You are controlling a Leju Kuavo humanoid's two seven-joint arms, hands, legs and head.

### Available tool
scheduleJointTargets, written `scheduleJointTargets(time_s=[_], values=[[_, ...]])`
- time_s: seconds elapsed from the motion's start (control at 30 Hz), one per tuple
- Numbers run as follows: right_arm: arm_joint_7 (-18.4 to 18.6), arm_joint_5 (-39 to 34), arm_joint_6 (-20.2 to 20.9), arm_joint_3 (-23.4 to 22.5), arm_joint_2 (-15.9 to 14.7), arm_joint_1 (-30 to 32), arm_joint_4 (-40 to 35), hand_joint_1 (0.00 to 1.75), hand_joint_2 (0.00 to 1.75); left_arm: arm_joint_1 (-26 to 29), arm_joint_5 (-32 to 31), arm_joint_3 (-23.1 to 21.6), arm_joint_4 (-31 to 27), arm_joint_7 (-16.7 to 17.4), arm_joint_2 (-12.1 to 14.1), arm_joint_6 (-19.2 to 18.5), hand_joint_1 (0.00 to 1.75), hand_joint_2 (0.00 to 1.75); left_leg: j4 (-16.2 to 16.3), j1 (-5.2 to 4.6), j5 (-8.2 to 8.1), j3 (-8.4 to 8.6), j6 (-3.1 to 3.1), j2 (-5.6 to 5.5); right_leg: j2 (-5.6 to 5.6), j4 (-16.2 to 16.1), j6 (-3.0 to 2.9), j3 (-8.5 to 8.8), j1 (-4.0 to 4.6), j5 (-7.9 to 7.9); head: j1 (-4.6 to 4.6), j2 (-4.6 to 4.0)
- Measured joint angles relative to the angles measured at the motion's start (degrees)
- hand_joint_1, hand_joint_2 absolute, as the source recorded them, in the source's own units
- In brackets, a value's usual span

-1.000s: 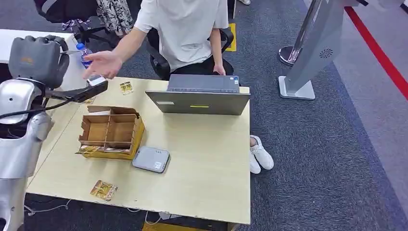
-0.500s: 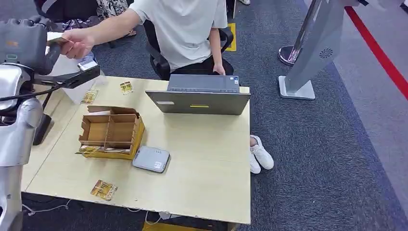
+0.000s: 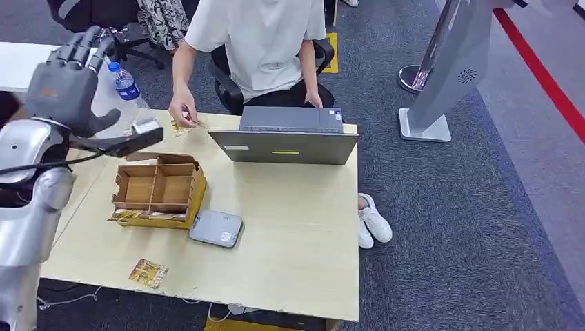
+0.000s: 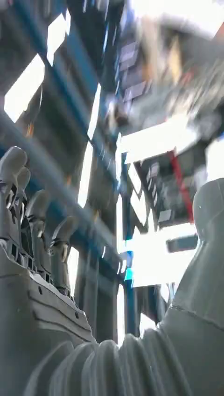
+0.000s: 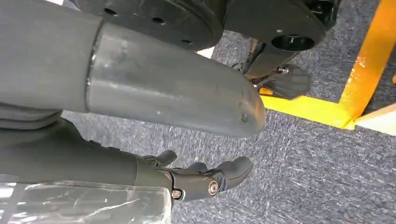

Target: Pass the card to the sensor for recognition and then transmit it.

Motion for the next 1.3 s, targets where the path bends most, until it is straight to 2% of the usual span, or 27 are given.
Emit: scheduleJointTargets(time_s=[0.1,0.27,0.4,0.5,0.63,0.8,1.0,1.3], values=[[-0.26,-1.09,0.02,-0.5,-0.26,0.58,-0.02,0.0,0.0,8.5,2.57,-1.2,-6.43,-2.2,3.51,1.33,0.0,1.75,-0.01,0.01,-0.05,-0.01,-0.05,0.1,0.12,0.0,0.0,-0.07,0.0,-0.02,-0.02,0.0],[-0.28,-2.32,0.09,-1.79,-0.63,0.75,-0.02,0.0,0.0,21.33,2.84,-2.64,-13.34,-4.98,8.44,7.45,0.0,1.75,-0.02,0.02,-0.15,-0.06,-0.04,0.1,0.11,-0.01,0.03,-0.13,0.01,-0.12,-0.02,0.0],[-0.28,-2.54,0.22,-2.62,-0.87,0.75,-0.02,0.0,0.0,27.7,2.0,-3.06,-15.53,-5.61,10.81,9.53,0.0,1.75,-0.02,0.02,-0.14,-0.09,-0.03,0.01,0.02,-0.01,0.08,-0.1,0.01,-0.15,0.0,0.0],[-0.28,-2.54,0.39,-3.02,-1.01,0.76,-0.02,0.0,0.0,31.15,0.8,-3.08,-15.6,-5.66,11.23,11.11,0.0,1.75,-0.01,0.01,-0.13,-0.09,-0.02,0.0,-0.01,-0.02,0.08,-0.09,0.0,-0.14,0.0,0.0],[-0.07,-2.45,0.41,-3.15,-1.07,0.76,-0.02,0.0,0.0,34.19,-1.1,-3.08,-15.11,-4.37,11.05,12.2,0.0,1.75,-0.01,0.01,-0.12,-0.08,0.0,0.0,-0.03,-0.02,0.09,-0.07,0.0,-0.12,0.0,0.0],[0.09,-2.17,0.55,-3.17,-1.07,0.75,-0.02,0.0,0.0,35.82,-3.07,-2.47,-10.72,-1.9,9.3,13.64,0.0,1.75,0.0,0.01,-0.12,-0.09,0.0,-0.02,-0.06,-0.02,0.09,-0.07,0.0,-0.12,0.0,0.0],[0.37,-1.29,0.59,-3.17,-1.07,0.75,-0.02,0.0,0.0,35.67,-3.46,-0.44,-2.93,-0.85,6.14,13.64,0.0,1.75,0.0,0.02,-0.11,-0.08,-0.01,-0.03,-0.06,-0.02,0.09,-0.07,0.01,-0.12,0.0,0.0],[0.57,-0.4,0.74,-3.17,-1.07,0.7,-0.02,0.0,0.0,33.48,-4.82,0.5,3.03,-0.85,1.09,14.87,0.0,1.75,0.01,0.0,-0.11,-0.09,0.0,-0.07,-0.12,-0.02,0.12,-0.04,0.0,-0.09,0.0,0.0]])
